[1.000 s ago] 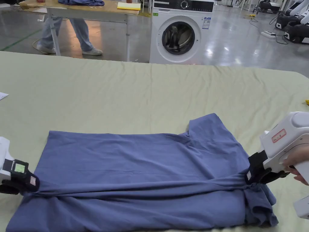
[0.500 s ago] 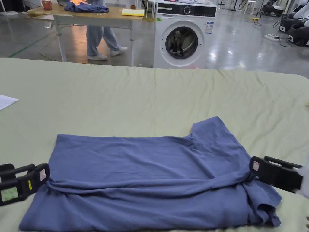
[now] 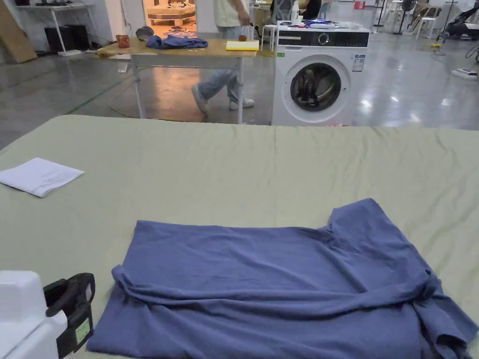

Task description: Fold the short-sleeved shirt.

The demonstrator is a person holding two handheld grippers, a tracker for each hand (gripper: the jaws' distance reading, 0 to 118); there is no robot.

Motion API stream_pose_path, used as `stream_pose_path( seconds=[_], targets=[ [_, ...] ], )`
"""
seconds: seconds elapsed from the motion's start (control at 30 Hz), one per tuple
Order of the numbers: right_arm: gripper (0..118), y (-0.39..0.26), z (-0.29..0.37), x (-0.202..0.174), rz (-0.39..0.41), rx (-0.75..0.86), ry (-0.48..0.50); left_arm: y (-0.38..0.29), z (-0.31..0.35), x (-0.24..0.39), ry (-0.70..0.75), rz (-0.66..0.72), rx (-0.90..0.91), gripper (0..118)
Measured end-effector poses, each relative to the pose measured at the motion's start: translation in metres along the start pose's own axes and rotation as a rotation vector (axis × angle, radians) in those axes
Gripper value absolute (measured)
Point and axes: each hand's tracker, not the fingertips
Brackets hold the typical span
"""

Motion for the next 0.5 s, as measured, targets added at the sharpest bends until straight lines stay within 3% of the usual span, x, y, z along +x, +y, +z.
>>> stream_pose_path(
  seconds=[0.03,0.07,0.1,0.13,0.17,0.2,0.23,0.4,0.5],
  targets=[
    [0,0.0,0.0,0.0,0.005,-0.006,0.002,0.002,-0.021,-0.009,-0.046,0.016,-0.159,2],
    [0,0.002,-0.001,0.005,0.002,-0.012,0.004,0.0,-0.039,-0.02,-0.081,0.051,-0.265,13],
    [0,0.0,-0.002,0.007,-0.008,-0.023,0.014,-0.004,-0.056,-0.029,-0.128,0.083,-0.357,35],
    [0,-0.002,-0.003,0.007,-0.016,-0.034,0.02,-0.006,-0.071,-0.035,-0.154,0.129,-0.359,67],
    [0,-0.005,-0.005,0.007,-0.021,-0.046,0.023,-0.011,-0.086,-0.037,-0.159,0.158,-0.394,67],
    [0,-0.006,-0.006,0.009,-0.028,-0.066,0.027,-0.016,-0.1,-0.04,-0.098,0.128,-0.425,76],
    [0,-0.009,-0.008,0.009,-0.035,-0.086,0.029,-0.021,-0.115,-0.044,-0.093,0.108,-0.432,94],
    [0,-0.017,-0.013,0.012,-0.065,-0.147,0.042,-0.051,-0.157,-0.039,0.037,0.078,-0.508,97],
    [0,-0.018,-0.014,0.014,-0.046,-0.173,0.041,-0.059,-0.16,-0.026,0.022,0.022,-0.465,105]
  ],
)
